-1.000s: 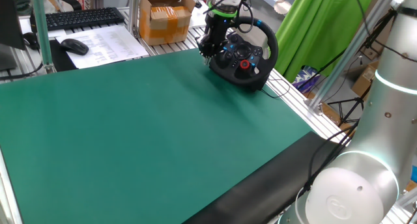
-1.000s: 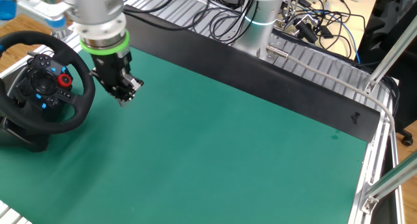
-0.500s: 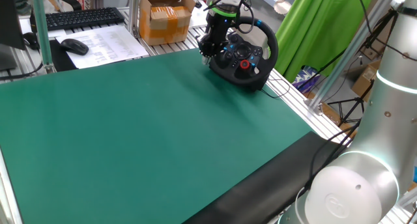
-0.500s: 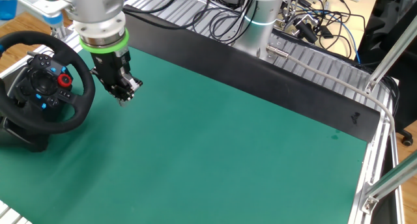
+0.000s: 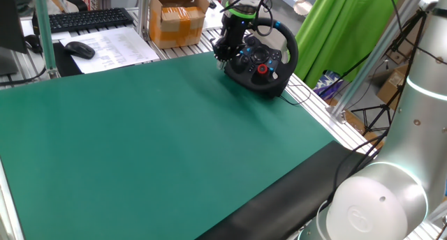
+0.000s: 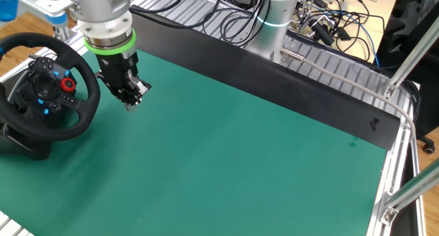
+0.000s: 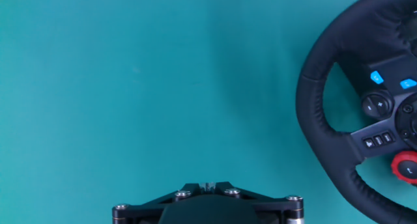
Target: Rotate the steering wheel 90 degrees counterclockwise
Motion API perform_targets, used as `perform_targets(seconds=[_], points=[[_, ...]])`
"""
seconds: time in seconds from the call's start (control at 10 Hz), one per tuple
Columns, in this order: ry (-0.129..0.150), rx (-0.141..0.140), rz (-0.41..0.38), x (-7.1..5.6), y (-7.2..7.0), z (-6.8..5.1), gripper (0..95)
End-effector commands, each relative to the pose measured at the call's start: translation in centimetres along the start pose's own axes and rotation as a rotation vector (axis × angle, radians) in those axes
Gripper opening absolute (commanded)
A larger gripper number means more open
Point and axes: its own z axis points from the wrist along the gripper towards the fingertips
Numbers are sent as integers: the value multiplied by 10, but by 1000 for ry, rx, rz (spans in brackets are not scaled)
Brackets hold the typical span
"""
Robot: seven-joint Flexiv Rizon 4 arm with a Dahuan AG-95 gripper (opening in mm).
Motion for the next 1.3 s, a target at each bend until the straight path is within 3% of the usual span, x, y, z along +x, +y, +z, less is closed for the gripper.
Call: perform_targets(seconds=[0.1, 0.7, 1.0, 1.3], points=[[0, -2, -8, 0, 0, 0, 0], [1, -3, 44, 0, 0, 0, 0], [-22, -8, 70, 0, 0, 0, 0], [-15, -9, 110, 0, 0, 0, 0]])
